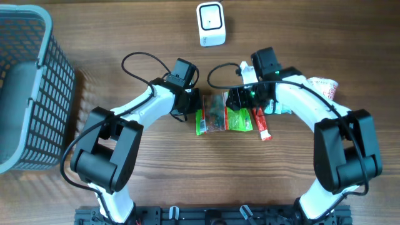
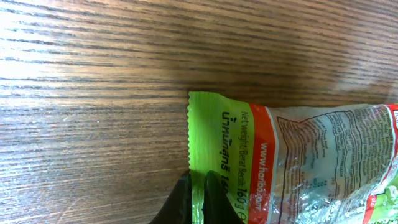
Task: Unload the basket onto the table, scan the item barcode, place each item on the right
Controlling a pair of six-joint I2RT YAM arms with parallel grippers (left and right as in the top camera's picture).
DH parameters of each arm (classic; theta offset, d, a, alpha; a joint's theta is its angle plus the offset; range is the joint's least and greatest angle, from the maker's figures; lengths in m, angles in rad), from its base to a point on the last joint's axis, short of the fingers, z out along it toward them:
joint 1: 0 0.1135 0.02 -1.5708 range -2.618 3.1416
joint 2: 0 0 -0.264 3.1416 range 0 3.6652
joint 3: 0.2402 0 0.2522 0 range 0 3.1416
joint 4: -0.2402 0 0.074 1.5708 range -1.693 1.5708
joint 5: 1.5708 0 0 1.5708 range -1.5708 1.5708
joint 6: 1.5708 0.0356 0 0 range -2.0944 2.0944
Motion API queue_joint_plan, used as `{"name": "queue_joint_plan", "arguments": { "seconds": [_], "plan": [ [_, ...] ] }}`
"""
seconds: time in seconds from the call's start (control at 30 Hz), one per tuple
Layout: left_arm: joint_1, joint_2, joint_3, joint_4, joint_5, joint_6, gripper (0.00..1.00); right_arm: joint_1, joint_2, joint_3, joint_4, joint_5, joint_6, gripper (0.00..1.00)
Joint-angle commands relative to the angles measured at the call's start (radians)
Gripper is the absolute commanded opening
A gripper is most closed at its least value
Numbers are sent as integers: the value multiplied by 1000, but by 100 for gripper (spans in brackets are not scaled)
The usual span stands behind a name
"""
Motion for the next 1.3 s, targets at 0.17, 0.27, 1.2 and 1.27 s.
{"name": "queue_joint_plan", "arguments": {
  "seconds": [0.17, 0.27, 1.2, 1.27],
  "plan": [
    [-3, 17, -2, -1, 9, -13, 8, 40, 17, -154, 147, -204, 181, 75],
    [-3, 17, -2, -2, 10, -13, 4, 58, 17, -191, 211, -204, 275, 74],
    [204, -243, 2, -26, -33, 45, 4, -20, -196, -410, 636, -644, 39, 4],
    [238, -259, 2, -40, -64, 85, 4, -20, -270, -409, 573, -593, 24, 4]
  ]
}}
